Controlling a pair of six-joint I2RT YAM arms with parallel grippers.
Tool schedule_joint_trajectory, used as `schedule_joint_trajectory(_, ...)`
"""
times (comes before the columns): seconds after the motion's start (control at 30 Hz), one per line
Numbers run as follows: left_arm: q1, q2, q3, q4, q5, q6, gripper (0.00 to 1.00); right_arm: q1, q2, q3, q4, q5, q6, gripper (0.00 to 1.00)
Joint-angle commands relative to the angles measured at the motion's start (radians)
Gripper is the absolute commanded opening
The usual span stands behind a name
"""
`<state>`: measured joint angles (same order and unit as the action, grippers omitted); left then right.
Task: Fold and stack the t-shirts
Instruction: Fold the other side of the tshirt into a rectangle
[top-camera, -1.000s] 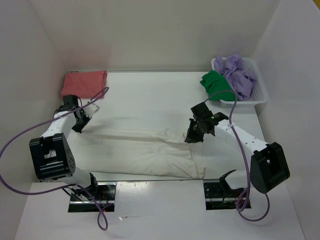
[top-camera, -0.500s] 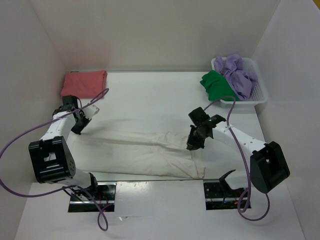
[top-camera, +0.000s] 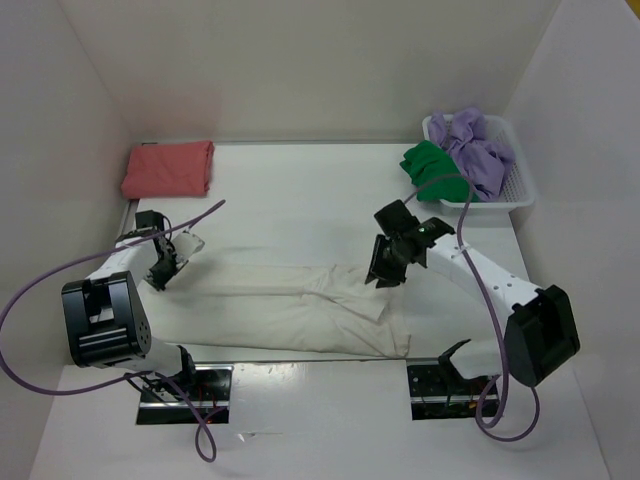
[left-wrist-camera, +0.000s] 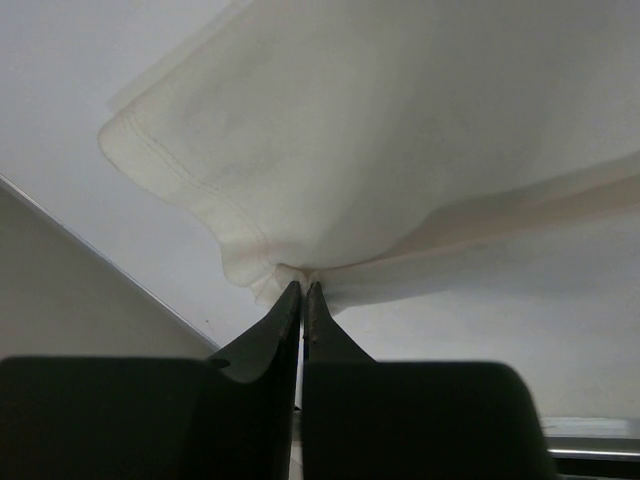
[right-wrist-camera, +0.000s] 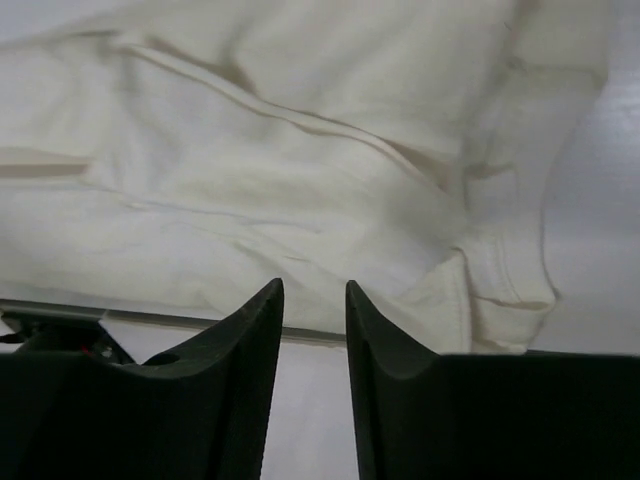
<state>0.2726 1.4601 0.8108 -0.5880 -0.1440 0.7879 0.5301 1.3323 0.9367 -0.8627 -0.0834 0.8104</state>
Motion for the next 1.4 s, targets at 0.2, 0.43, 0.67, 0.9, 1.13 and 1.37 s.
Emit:
schedule_joint_trajectory(0.2, -0.004, 0.003, 0.011, 0.016, -0.031, 0.022, 0.00, 0.054, 0.303, 0.350, 0.165, 0.036, -0.158, 0.58)
schedule_joint_trajectory(0.43, -0.013, 0.003, 0.011, 0.016, -0.031, 0.011, 0.00, 0.084, 0.521, 0.467, 0.203, 0.027, -0.203, 0.64)
schedule_joint_trajectory(0.67, -0.013, 0.003, 0.011, 0.016, -0.031, 0.011, 0.00, 0.111, 0.558, 0.435, 0.212, -0.007, -0.202, 0.40)
schedule_joint_trajectory(0.9, -0.013, 0.003, 0.011, 0.027, -0.031, 0.002, 0.00, 0.120, 0.539, 0.406, 0.212, -0.027, -0.180, 0.01)
schedule_joint_trajectory(1.13, -0.013, 0.003, 0.067, 0.066, -0.020, -0.010, 0.00, 0.151, 0.444, 0.357, 0.154, -0.050, -0.151, 0.00)
schedule_joint_trajectory(1.37, -0.013, -0.018, 0.013, 0.066, -0.054, 0.057, 0.00, 0.244, 0.370, 0.228, 0.163, -0.134, -0.063, 0.00)
